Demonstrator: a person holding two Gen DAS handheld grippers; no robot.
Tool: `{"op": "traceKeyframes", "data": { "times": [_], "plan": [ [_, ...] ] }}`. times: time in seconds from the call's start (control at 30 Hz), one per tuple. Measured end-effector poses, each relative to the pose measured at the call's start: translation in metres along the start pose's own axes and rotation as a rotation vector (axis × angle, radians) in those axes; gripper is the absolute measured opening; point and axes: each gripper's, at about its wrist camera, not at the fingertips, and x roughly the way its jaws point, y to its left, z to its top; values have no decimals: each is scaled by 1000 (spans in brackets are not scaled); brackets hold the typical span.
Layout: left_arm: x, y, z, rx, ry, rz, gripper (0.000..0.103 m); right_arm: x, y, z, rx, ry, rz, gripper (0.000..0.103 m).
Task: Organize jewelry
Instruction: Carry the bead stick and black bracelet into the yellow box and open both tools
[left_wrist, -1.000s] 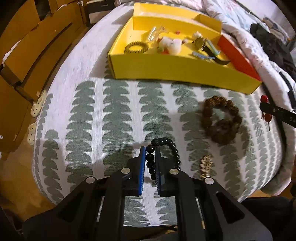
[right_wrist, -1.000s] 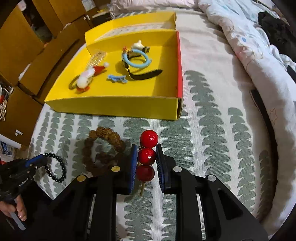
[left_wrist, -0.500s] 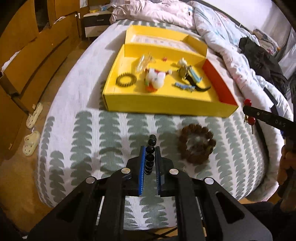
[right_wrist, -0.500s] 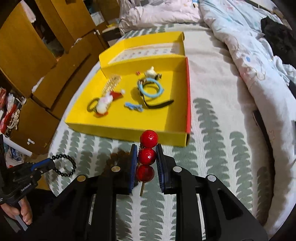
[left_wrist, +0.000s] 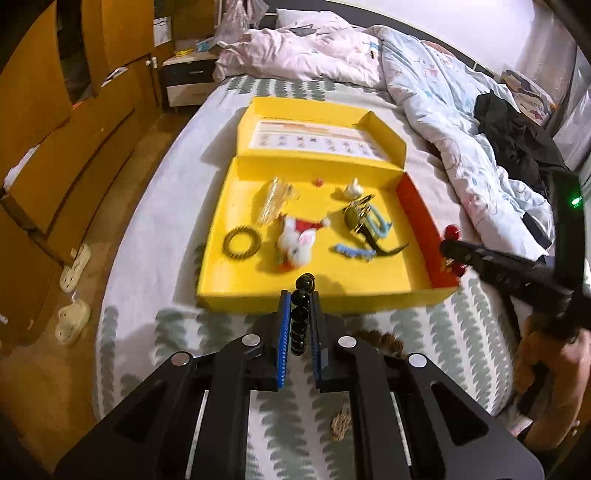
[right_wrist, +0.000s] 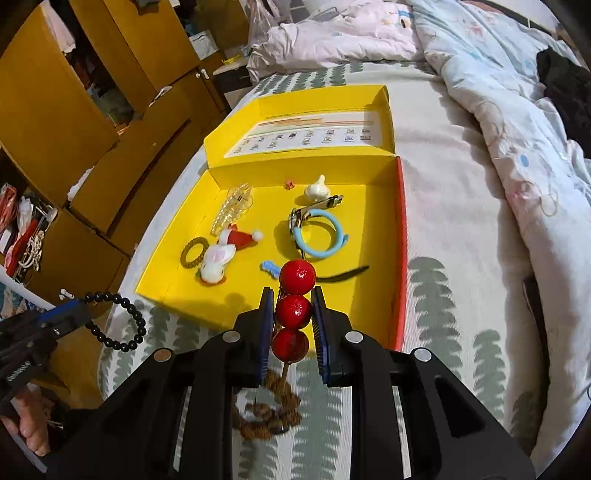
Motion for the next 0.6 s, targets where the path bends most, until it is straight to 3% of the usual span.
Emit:
{"op": "traceKeyframes", "data": {
  "times": [0.27,0.6],
  "plan": [
    [30,-13,54,26,2,6,10,42,-8,23,8,52,-33,21],
    [96,-16,99,16,88,2,10,87,-24,32,15,117,-87,21]
  ]
}}
